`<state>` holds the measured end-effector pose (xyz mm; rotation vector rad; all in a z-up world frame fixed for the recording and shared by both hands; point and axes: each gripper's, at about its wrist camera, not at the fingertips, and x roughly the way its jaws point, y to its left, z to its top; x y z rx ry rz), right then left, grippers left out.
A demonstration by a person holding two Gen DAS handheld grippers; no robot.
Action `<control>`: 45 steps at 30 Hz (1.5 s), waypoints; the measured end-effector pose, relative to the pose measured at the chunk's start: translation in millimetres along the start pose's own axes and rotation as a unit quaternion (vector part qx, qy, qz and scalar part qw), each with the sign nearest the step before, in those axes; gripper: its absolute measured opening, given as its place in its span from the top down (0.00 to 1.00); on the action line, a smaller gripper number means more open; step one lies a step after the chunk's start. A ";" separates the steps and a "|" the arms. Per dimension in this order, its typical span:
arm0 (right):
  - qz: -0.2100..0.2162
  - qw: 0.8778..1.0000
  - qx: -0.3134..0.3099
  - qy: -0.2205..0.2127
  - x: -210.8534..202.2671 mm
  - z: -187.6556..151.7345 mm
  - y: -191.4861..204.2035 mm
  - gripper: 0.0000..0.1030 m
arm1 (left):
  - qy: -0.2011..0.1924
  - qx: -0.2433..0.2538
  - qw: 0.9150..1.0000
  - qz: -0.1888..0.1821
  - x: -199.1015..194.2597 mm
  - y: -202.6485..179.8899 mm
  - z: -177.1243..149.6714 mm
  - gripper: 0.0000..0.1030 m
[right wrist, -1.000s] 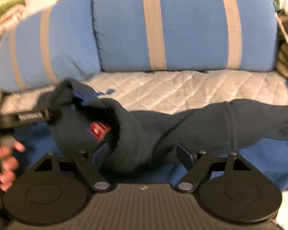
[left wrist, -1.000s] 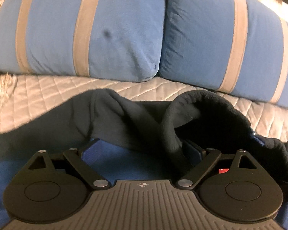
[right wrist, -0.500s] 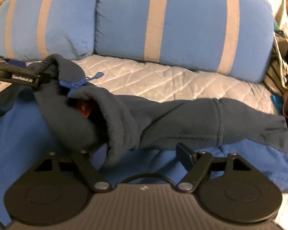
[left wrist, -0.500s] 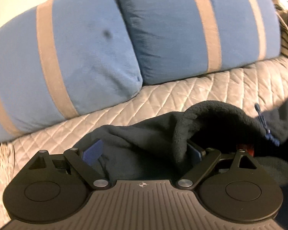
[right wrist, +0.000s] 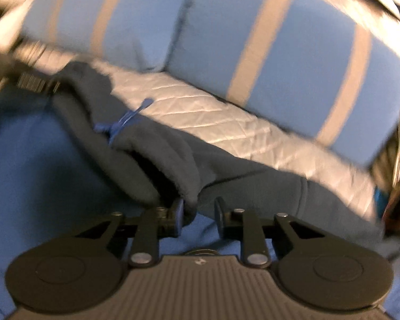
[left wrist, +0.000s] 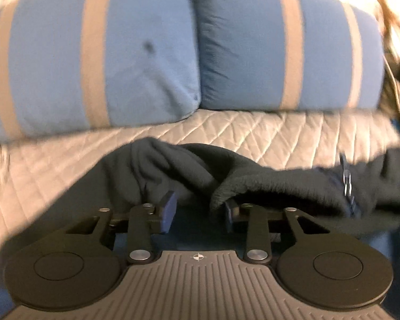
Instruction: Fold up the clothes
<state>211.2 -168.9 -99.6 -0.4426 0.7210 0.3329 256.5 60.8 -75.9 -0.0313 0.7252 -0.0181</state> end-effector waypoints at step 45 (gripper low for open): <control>0.095 0.991 -0.058 -0.076 9.4 4.7 30.0 0.84 | 0.001 -0.115 0.993 -0.026 19.3 20.1 -15.6 0.65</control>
